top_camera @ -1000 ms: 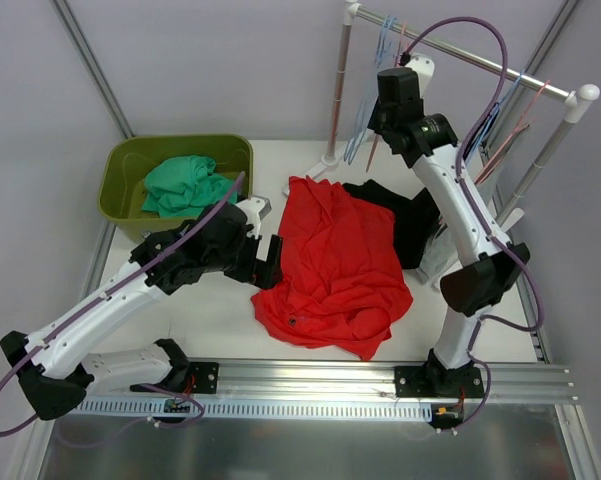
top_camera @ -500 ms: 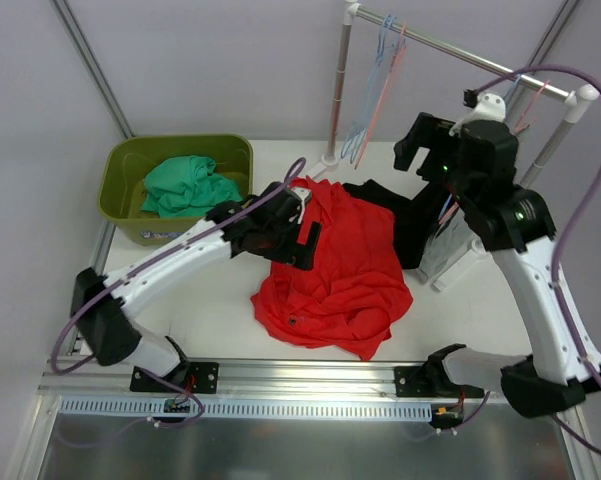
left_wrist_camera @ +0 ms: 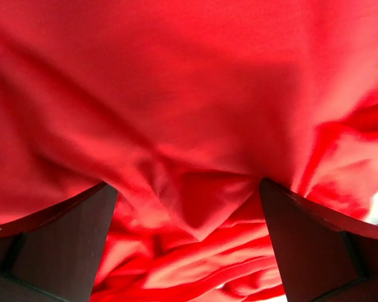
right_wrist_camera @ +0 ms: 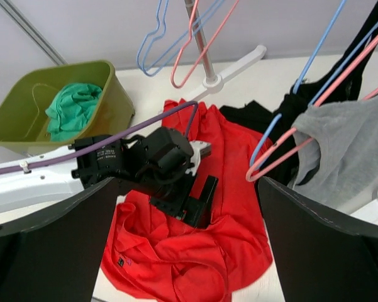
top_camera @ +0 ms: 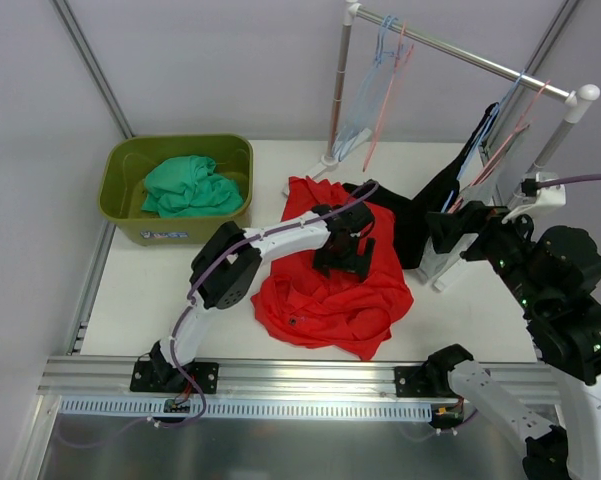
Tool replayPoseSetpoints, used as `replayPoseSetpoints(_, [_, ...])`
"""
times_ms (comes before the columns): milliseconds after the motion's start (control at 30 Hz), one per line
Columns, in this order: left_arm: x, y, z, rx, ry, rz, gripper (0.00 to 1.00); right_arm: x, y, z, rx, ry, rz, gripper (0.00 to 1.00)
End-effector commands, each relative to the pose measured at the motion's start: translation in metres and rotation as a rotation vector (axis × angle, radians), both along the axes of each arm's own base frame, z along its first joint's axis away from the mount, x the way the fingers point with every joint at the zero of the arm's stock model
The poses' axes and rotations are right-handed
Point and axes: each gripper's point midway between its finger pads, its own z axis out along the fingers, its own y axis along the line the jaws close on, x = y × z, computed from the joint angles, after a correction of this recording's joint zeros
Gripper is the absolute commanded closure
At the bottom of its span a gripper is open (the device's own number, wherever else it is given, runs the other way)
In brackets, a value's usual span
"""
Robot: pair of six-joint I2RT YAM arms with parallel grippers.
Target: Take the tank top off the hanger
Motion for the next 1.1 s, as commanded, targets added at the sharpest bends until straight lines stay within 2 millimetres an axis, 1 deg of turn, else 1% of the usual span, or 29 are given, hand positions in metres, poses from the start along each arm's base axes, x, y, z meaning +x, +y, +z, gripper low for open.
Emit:
replayPoseSetpoints(0, [-0.025,-0.024,-0.017,-0.034,0.105,0.002,0.02,-0.006,0.002,-0.022,-0.050,0.065,0.037,0.01])
replayPoseSetpoints(33, [-0.032,-0.030,-0.017,-0.039,0.102,-0.023,0.01,-0.010,0.002,-0.024,-0.052,0.071,0.046,0.00])
replayPoseSetpoints(67, [-0.037,-0.032,-0.020,-0.032,0.104,-0.031,0.01,-0.010,0.002,-0.029,-0.057,0.084,0.044,0.01])
replayPoseSetpoints(133, [-0.046,-0.037,-0.024,-0.013,0.093,-0.042,0.01,-0.014,0.001,-0.033,-0.056,0.086,0.050,0.01])
replayPoseSetpoints(200, [-0.050,-0.034,-0.033,0.015,0.088,-0.034,0.01,-0.014,0.003,-0.035,-0.055,0.089,0.059,0.01])
replayPoseSetpoints(267, [-0.047,-0.022,-0.043,0.067,0.064,-0.005,0.02,-0.014,0.004,-0.034,-0.056,0.091,0.065,0.01])
replayPoseSetpoints(300, [-0.045,-0.016,-0.045,0.090,0.054,0.005,0.10,-0.014,0.006,-0.032,-0.053,0.089,0.074,0.01])
replayPoseSetpoints(333, [-0.048,-0.005,-0.053,0.124,0.056,0.012,0.20,-0.015,0.006,-0.031,-0.050,0.086,0.076,0.00])
replayPoseSetpoints(367, [-0.041,0.004,-0.051,0.148,0.023,0.029,0.50,-0.013,0.007,-0.031,-0.051,0.089,0.079,0.01])
replayPoseSetpoints(400, [-0.038,0.011,-0.053,0.164,0.017,0.045,0.65,-0.014,0.007,-0.028,-0.047,0.082,0.080,0.00])
replayPoseSetpoints(433, [-0.041,0.027,-0.059,0.201,0.025,0.061,0.78,-0.014,0.008,-0.027,-0.049,0.082,0.082,0.01])
replayPoseSetpoints(467, [-0.040,0.035,-0.059,0.216,0.020,0.078,0.90,-0.014,0.007,-0.026,-0.048,0.079,0.079,0.00])
replayPoseSetpoints(500, [-0.030,0.047,-0.049,0.217,-0.005,0.113,1.00,-0.014,0.007,-0.025,-0.048,0.077,0.078,0.01])
replayPoseSetpoints(533, [-0.034,0.066,-0.051,0.252,-0.001,0.126,1.00,-0.014,0.005,-0.024,-0.071,0.065,0.078,0.01])
replayPoseSetpoints(567, [-0.027,0.070,-0.025,0.217,-0.055,0.140,1.00,-0.014,0.003,-0.024,-0.076,0.061,0.072,0.01])
replayPoseSetpoints(600, [-0.017,0.082,-0.011,0.239,-0.136,0.157,1.00,-0.014,0.002,-0.023,-0.078,0.057,0.070,0.01])
replayPoseSetpoints(633, [-0.020,0.097,-0.005,0.258,-0.165,0.156,1.00,-0.014,0.002,-0.023,-0.079,0.055,0.067,0.00])
replayPoseSetpoints(667, [-0.015,0.100,0.035,0.190,-0.242,0.177,1.00,-0.015,0.001,-0.024,-0.083,0.056,0.066,0.00])
replayPoseSetpoints(700, [-0.013,0.114,0.048,0.197,-0.298,0.189,1.00,-0.014,0.000,-0.025,-0.088,0.056,0.061,0.01])
replayPoseSetpoints(733, [-0.011,0.118,0.066,0.170,-0.341,0.196,1.00,-0.014,0.000,-0.025,-0.088,0.056,0.059,0.00])
replayPoseSetpoints(767, [-0.009,0.123,0.104,0.096,-0.412,0.216,1.00,-0.013,0.000,-0.027,-0.091,0.060,0.058,0.00])
replayPoseSetpoints(833, [0.000,0.138,0.143,0.044,-0.486,0.250,1.00,-0.011,0.001,-0.025,-0.083,0.056,0.053,0.00])
replayPoseSetpoints(867, [0.002,0.147,0.173,-0.012,-0.532,0.276,1.00,-0.010,0.001,-0.026,-0.080,0.057,0.053,0.00])
replayPoseSetpoints(900, [0.006,0.153,0.191,-0.034,-0.559,0.295,1.00,-0.009,0.002,-0.023,-0.068,0.046,0.053,0.01])
replayPoseSetpoints(933, [0.021,0.165,0.223,-0.058,-0.620,0.330,1.00,-0.007,0.004,-0.022,-0.064,0.041,0.054,0.00])
replayPoseSetpoints(967, [0.023,0.179,0.241,-0.053,-0.642,0.344,1.00,-0.006,0.004,-0.021,-0.060,0.039,0.054,0.00])
replayPoseSetpoints(1000, [0.032,0.186,0.276,-0.078,-0.708,0.352,1.00,-0.005,0.005,-0.018,-0.055,0.030,0.055,0.01])
replayPoseSetpoints(1033, [0.038,0.196,0.294,-0.080,-0.743,0.371,1.00,-0.004,0.005,-0.016,-0.049,0.025,0.054,0.01])
replayPoseSetpoints(1067, [0.049,0.212,0.308,-0.067,-0.768,0.407,1.00,-0.002,0.006,-0.015,-0.048,0.027,0.054,0.00])
